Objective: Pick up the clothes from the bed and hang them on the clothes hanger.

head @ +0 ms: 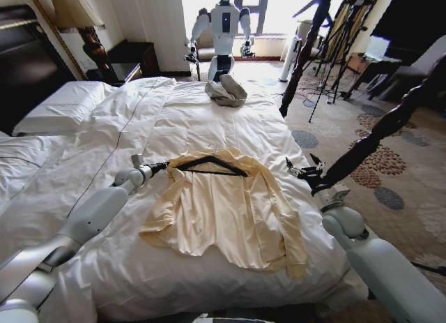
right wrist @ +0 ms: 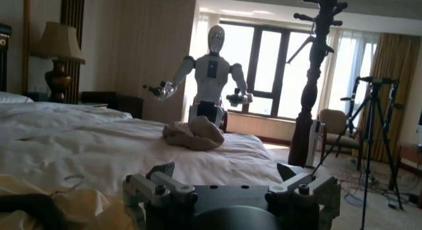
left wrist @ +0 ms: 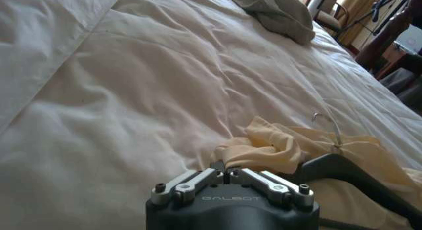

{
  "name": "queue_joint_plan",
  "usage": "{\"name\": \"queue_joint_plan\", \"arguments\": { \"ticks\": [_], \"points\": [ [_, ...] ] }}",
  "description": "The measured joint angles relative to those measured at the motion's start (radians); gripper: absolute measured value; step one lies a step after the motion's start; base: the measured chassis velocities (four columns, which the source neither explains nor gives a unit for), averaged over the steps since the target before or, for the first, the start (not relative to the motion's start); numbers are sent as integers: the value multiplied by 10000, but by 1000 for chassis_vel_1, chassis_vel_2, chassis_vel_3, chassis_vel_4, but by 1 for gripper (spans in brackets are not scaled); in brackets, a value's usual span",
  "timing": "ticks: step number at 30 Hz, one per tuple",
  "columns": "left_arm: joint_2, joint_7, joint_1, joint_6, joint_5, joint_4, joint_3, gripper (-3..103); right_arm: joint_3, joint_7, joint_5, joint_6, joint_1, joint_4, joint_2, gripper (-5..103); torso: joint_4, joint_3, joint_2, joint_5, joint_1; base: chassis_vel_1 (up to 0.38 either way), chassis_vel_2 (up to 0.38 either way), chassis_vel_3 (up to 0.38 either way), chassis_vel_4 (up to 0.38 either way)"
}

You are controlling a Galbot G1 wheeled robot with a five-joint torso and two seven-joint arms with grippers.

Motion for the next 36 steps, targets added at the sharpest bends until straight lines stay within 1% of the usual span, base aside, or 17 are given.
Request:
{"name": "queue_joint_plan", "arguments": {
  "ticks": [1, 2, 5, 6, 10, 11, 13, 17, 20, 22, 24, 25, 27, 28, 31, 34, 36],
  "points": [
    [62, -188, 89, 155, -370, -303, -123, 0, -6, -3, 0, 1, 0, 6, -19, 100, 0, 0, 0, -1, 0, 0, 0, 0, 0],
    [62, -188, 89, 155, -370, -303, -123, 0, -6, -3, 0, 1, 0, 6, -19, 100, 0, 0, 0, -1, 0, 0, 0, 0, 0],
    [274, -754, 173, 472, -1455, -1266, -298, 0, -53, -43, -1, 14, 17, -19, -26, 100, 0, 0, 0, 1, 0, 0, 0, 0, 0],
    [274, -754, 173, 472, -1455, -1266, -298, 0, -53, -43, -1, 14, 17, -19, -26, 100, 0, 0, 0, 1, 0, 0, 0, 0, 0],
    [306, -1737, 33, 742, -3053, -2406, -266, 0, -36, -71, -5, 45, 18, -40, -107, 100, 2, 0, 0, 5, 0, 0, 0, 0, 0],
    [306, -1737, 33, 742, -3053, -2406, -266, 0, -36, -71, -5, 45, 18, -40, -107, 100, 2, 0, 0, 5, 0, 0, 0, 0, 0],
    [10, -2284, -184, 783, -3648, -2864, -17, 0, 34, -76, -24, 76, -140, -18, -154, 100, 1, 0, 1, 1, 0, 0, 0, 0, 0],
    [-519, -2738, -509, 740, -3936, -3110, 455, 0, 200, -126, -52, 125, -399, 6, -184, 100, -3, 0, 1, 3, 0, 0, 0, 0, 0],
    [-963, -3003, -758, 668, -3983, -3034, 881, 0, 346, -145, -63, 154, -587, 32, -198, 100, -3, 0, 1, 6, 0, 0, 0, 0, 0],
    [-1509, -3174, -965, 551, -3842, -2600, 1349, 0, 530, -170, -64, 172, -803, 77, -200, 100, -1, 0, 1, 3, 0, 0, 0, 0, 0],
    [-1668, -3207, -1006, 512, -3772, -2461, 1454, 0, 568, -178, -64, 178, -852, 88, -199, 100, -1, 1, 1, 3, 0, 0, 0, 0, 0],
    [-2064, -3310, -1089, 444, -3636, -2139, 1632, 0, 688, -217, -59, 191, -1012, 104, -185, 100, 0, 2, 1, 2, 1, 0, 0, 0, 0],
    [-2683, -3528, -1161, 398, -3500, -1706, 1738, 0, 845, -261, -46, 230, -1169, 101, -141, 100, -1, 2, 1, 2, 1, 0, 0, 0, 0],
    [-2683, -3528, -1161, 398, -3500, -1706, 1738, 0, 845, -261, -46, 230, -1169, 101, -141, 100, -1, 2, 1, 2, 1, 0, 0, 0, 0],
    [-3413, -3853, -1110, 326, -3137, -1291, 1766, 0, 1025, -309, -5, 264, -1292, 35, -84, 100, -6, 2, 1, 5, 1, 0, 0, 0, 0],
    [-3398, -4001, -961, 373, -2694, -1313, 1724, 0, 1063, -331, 15, 278, -1298, -18, -63, 100, -9, 2, 1, 0, 1, 0, 0, 0, 0],
    [-2797, -4037, -720, 747, -2022, -1624, 1683, 0, 1069, -366, 34, 292, -1267, -85, -54, 100, -3, 1, 1, 5, 1, 0, 0, 0, 0]
  ]
}}
